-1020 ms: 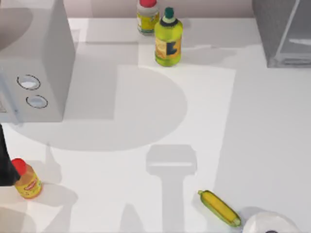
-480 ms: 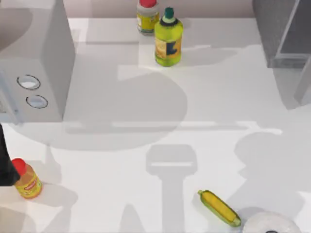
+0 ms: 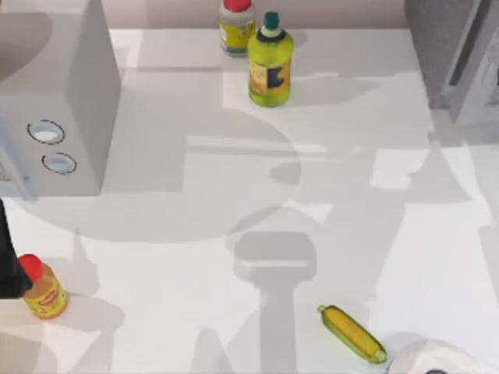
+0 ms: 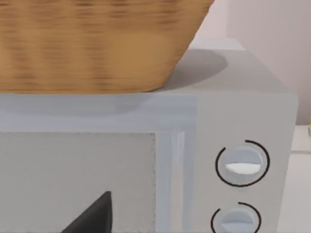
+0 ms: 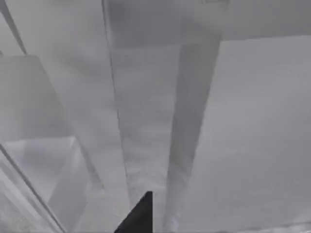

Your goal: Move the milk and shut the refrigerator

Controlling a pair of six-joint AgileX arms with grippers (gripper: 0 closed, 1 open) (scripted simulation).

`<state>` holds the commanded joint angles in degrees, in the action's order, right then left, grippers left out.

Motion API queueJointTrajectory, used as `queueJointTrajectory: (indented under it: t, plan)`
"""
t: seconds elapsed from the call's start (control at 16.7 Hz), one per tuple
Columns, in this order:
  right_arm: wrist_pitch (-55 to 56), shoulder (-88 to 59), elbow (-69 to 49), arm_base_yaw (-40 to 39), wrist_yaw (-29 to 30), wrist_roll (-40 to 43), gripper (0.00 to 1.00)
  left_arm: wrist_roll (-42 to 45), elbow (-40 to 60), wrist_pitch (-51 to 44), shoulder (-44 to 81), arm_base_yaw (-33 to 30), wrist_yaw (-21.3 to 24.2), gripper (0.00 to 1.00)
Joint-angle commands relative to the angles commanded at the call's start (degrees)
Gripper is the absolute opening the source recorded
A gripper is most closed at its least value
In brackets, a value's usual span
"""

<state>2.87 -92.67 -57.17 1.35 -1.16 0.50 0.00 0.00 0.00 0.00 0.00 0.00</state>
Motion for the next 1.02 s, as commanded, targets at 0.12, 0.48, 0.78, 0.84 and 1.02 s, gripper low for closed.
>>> queueJointTrajectory:
  t: [0.12,0.48,0.78,0.84,1.02]
  plan:
    - [0.0,0.0,0.0,0.0,0.0,0.0,1.00,0.0,0.0,0.0,0.0,0.0,0.0,1.00]
    - [-0.8,-5.4,-6.6,0.9,0.4,0.3,1.00,0.0,0.0,0.0,0.0,0.0,0.0,1.00]
    - [-4.1,-17.1,-21.9,0.9,0.8,0.2,1.00,0.0,0.0,0.0,0.0,0.0,0.0,1.00]
    - [-4.7,-18.9,-23.7,0.8,0.7,0.2,1.00,0.0,0.0,0.0,0.0,0.0,0.0,1.00]
    - [-5.4,-21.0,-25.7,0.8,0.7,0.1,1.00,0.0,0.0,0.0,0.0,0.0,0.0,1.00]
